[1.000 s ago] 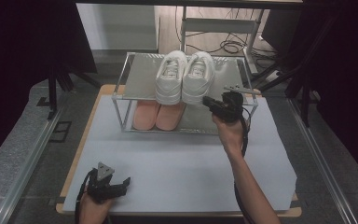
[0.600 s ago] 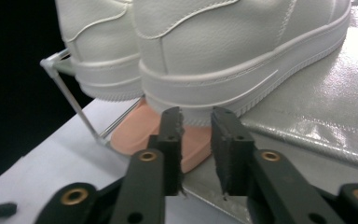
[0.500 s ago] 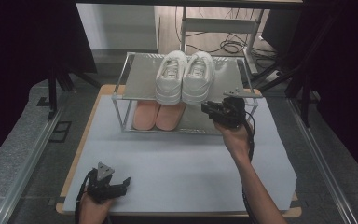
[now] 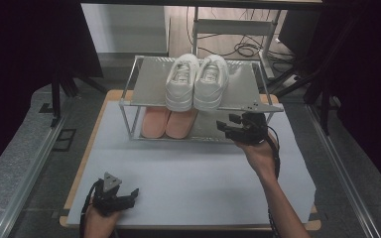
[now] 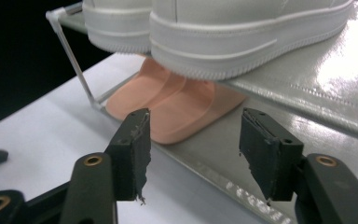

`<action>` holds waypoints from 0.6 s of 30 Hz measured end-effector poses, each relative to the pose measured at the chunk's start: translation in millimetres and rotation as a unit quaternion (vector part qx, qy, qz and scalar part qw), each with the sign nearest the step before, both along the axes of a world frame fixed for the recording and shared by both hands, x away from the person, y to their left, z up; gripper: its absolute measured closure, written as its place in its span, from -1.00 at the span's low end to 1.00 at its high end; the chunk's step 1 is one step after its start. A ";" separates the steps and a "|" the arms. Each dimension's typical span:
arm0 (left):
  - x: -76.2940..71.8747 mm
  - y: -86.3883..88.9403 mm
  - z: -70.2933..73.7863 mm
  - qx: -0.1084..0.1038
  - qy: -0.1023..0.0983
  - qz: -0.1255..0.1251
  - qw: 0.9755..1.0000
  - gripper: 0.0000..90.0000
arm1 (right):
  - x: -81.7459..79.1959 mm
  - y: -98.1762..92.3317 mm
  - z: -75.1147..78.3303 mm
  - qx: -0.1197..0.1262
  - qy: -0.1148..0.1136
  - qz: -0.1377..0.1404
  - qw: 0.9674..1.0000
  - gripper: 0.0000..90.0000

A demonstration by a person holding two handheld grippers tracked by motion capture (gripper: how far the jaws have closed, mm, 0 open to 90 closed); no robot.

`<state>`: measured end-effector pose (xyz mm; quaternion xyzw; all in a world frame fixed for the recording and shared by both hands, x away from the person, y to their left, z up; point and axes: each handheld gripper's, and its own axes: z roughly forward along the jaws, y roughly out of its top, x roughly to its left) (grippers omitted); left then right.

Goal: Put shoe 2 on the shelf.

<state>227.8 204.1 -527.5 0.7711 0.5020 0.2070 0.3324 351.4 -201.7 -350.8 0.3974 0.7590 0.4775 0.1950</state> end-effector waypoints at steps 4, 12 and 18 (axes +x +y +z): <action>-0.2 -0.2 0.0 -0.001 0.001 0.001 1.000 -0.70 | -6.2 -4.7 -2.0 -0.009 0.000 0.009 1.000 -0.11; -0.1 0.1 0.1 0.000 0.001 -0.001 1.000 -0.70 | -19.4 -15.0 -6.9 -0.025 -0.002 0.025 0.999 -0.27; 0.0 0.0 0.0 0.000 0.000 0.000 1.000 -0.70 | -28.2 -22.9 -14.8 -0.041 0.004 0.029 0.999 -0.36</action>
